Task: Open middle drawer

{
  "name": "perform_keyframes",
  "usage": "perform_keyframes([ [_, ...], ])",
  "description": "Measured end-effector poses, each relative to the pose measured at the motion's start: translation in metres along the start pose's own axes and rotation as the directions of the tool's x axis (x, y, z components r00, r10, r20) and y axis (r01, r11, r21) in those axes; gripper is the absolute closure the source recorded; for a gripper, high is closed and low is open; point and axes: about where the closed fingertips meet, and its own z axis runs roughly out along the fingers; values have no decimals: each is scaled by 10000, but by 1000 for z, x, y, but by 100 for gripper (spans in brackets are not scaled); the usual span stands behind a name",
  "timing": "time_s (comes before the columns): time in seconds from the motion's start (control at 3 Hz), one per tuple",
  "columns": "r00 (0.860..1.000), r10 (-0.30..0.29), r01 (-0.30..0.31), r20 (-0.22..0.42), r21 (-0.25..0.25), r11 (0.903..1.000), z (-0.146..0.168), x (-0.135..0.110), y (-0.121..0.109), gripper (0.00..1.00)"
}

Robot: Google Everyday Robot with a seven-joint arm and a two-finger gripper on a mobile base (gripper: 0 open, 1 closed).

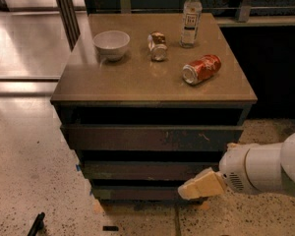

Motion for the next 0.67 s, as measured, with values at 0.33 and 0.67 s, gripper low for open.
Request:
perform_keyframes([
  [0.33, 9982, 333, -330, 505, -72, 9994, 13, 22, 11, 0],
  [0.67, 9734, 1245, -1231, 1923, -194, 9922, 42, 38, 17, 0],
])
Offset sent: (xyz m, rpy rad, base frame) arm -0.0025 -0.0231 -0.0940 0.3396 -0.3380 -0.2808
